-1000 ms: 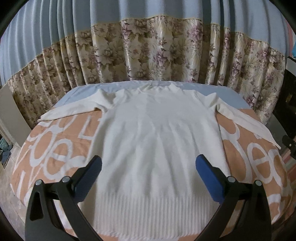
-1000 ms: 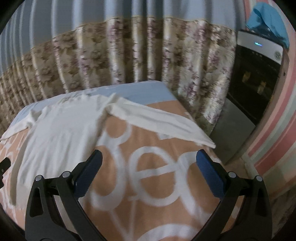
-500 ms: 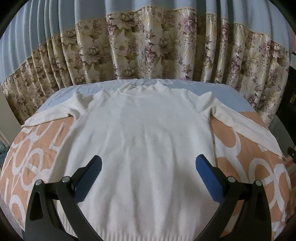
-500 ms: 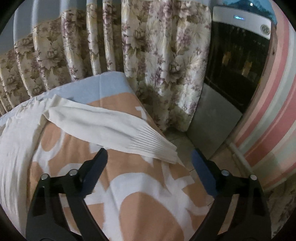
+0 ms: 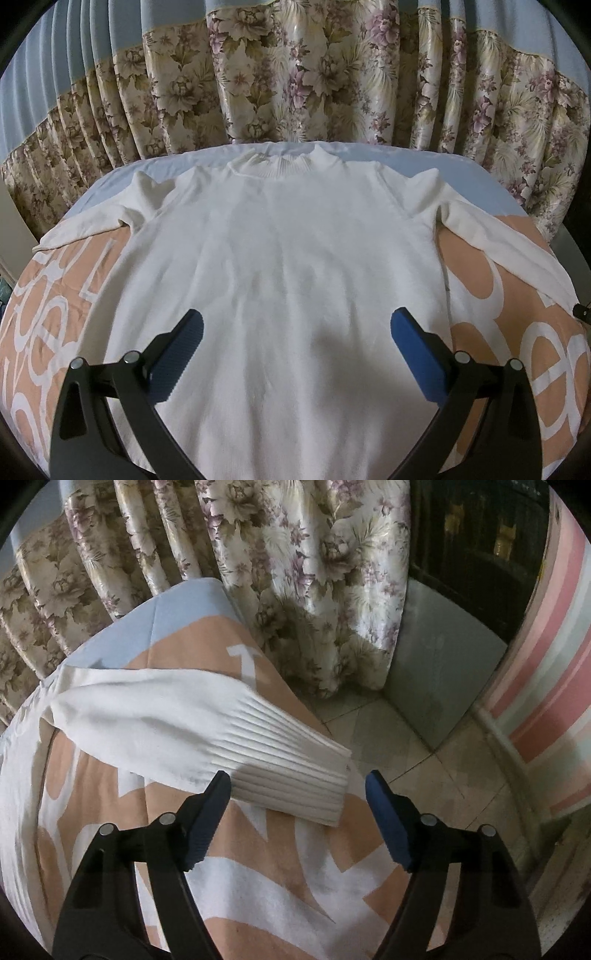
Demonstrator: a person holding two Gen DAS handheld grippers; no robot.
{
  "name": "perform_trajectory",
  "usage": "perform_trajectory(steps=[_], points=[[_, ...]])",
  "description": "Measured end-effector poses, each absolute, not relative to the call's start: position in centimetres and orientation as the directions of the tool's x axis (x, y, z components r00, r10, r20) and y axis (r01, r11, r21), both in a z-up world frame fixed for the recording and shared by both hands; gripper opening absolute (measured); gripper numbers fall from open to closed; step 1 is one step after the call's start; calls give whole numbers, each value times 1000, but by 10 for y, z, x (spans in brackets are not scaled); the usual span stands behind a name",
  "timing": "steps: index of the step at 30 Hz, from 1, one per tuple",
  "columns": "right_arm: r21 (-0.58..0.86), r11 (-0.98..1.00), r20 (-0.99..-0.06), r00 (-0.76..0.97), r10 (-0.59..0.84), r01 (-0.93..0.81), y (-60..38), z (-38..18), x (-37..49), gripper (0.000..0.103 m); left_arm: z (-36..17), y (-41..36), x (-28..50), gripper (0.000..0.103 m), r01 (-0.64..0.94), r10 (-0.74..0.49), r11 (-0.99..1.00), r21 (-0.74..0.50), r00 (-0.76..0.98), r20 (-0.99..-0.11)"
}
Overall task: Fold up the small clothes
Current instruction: 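Move the right gripper to the sweater sleeve cuff and close on it, then carry the sleeve cuff with the right gripper across the sweater body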
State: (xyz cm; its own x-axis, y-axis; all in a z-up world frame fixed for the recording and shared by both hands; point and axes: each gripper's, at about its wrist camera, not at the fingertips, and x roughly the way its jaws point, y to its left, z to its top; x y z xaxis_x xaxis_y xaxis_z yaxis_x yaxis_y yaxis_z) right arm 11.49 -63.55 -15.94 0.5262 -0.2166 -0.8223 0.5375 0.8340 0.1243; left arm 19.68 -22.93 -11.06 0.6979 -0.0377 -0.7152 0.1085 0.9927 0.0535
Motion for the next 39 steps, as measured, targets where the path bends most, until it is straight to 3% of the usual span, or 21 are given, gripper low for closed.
perform_trajectory(steps=[4,6,7,14,16,17,18,25,27,32,39], points=[[101,833,-801,541,-257,545,-632,-150,116,34,-110,-228,197,102,116,-41,992,56,699,-713],[114,840,-786,565,-251,531,-633,-144,116,8,-109,-227,196,101,114,-40,992,57,704,-709],[108,846,-778,574,-255,522,-631,-139,116,2,-109,-227,195,102,114,-41,992,56,705,-708],[110,851,-769,586,-255,514,-632,-128,116,4,-108,-226,193,102,112,-35,992,64,708,-705],[120,839,-786,567,-245,530,-637,-135,113,31,-106,-224,191,102,111,-33,992,65,712,-702],[111,831,-788,558,-261,546,-637,-138,109,55,-105,-224,190,102,110,-30,991,71,715,-698],[107,827,-787,555,-269,552,-637,-141,106,58,-104,-223,190,102,111,-28,991,74,717,-696],[142,820,-806,546,-230,555,-640,-158,102,54,-103,-222,187,102,118,-32,990,76,718,-695],[156,825,-804,555,-214,543,-641,-158,104,40,-103,-223,186,102,123,-34,989,78,718,-695],[113,835,-769,579,-269,538,-635,-148,105,20,-102,-224,185,102,120,-34,990,77,721,-692],[86,861,-734,616,-285,502,-626,-130,106,13,-101,-222,189,102,109,-26,991,76,718,-695]])
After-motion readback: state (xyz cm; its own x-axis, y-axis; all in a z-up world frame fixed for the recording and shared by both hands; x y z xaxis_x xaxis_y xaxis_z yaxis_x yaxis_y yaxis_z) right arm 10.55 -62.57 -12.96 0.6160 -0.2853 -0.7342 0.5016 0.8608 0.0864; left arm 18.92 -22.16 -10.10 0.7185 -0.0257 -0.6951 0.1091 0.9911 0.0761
